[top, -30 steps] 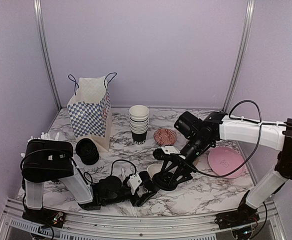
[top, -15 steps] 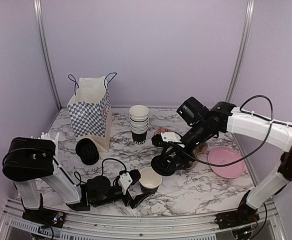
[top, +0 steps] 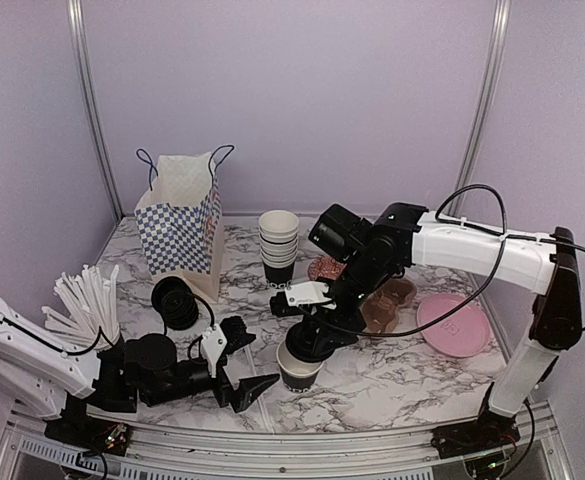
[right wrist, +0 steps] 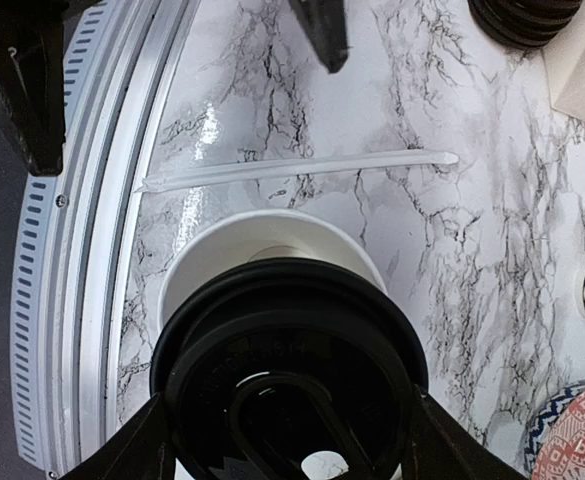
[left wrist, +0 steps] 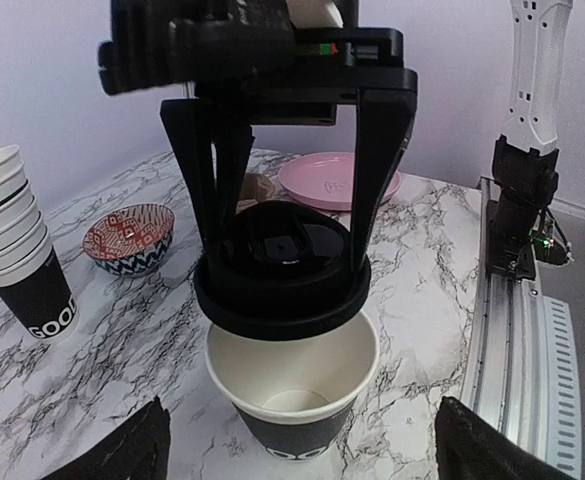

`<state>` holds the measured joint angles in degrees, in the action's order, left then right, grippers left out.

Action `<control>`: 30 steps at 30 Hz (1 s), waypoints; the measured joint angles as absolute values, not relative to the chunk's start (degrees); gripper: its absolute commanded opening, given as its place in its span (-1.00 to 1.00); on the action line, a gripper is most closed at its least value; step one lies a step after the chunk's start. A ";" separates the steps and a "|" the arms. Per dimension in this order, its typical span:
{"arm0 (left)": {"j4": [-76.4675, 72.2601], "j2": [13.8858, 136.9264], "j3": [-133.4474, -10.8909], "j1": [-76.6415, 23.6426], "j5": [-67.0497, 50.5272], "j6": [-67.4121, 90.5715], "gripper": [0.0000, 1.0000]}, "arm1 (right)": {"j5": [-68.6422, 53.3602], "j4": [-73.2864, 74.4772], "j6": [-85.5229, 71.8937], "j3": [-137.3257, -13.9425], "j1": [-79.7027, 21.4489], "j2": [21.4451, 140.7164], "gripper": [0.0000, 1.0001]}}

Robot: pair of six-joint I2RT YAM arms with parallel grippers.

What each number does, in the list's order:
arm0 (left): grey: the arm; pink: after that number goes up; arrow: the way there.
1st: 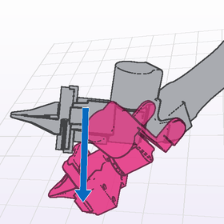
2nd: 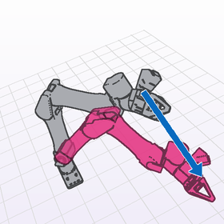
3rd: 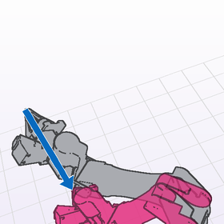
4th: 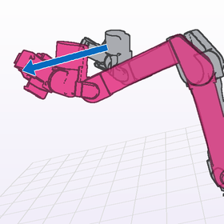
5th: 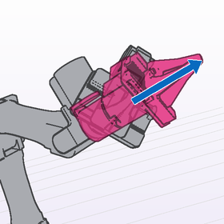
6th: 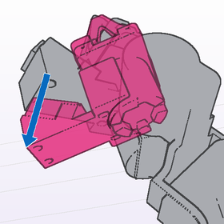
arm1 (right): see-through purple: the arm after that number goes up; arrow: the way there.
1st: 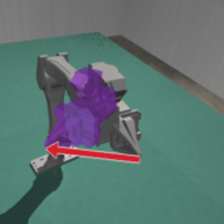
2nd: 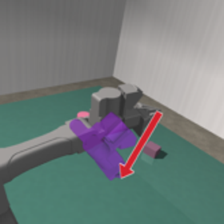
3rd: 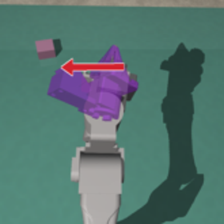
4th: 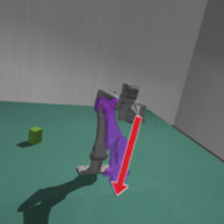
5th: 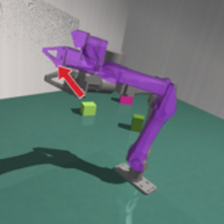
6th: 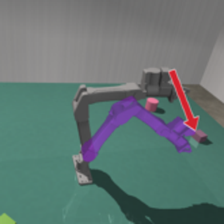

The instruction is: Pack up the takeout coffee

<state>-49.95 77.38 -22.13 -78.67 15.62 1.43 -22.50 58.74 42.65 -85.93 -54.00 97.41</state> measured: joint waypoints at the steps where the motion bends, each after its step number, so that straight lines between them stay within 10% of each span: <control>1: -47.92 75.72 -22.11 -78.70 16.29 2.52 0.86 | -22.04 58.98 42.63 -85.97 -54.48 97.73 0.05; 30: -21.69 69.71 -28.23 -78.70 40.49 20.12 0.86 | -19.38 60.07 41.93 -88.33 -58.02 101.93 0.07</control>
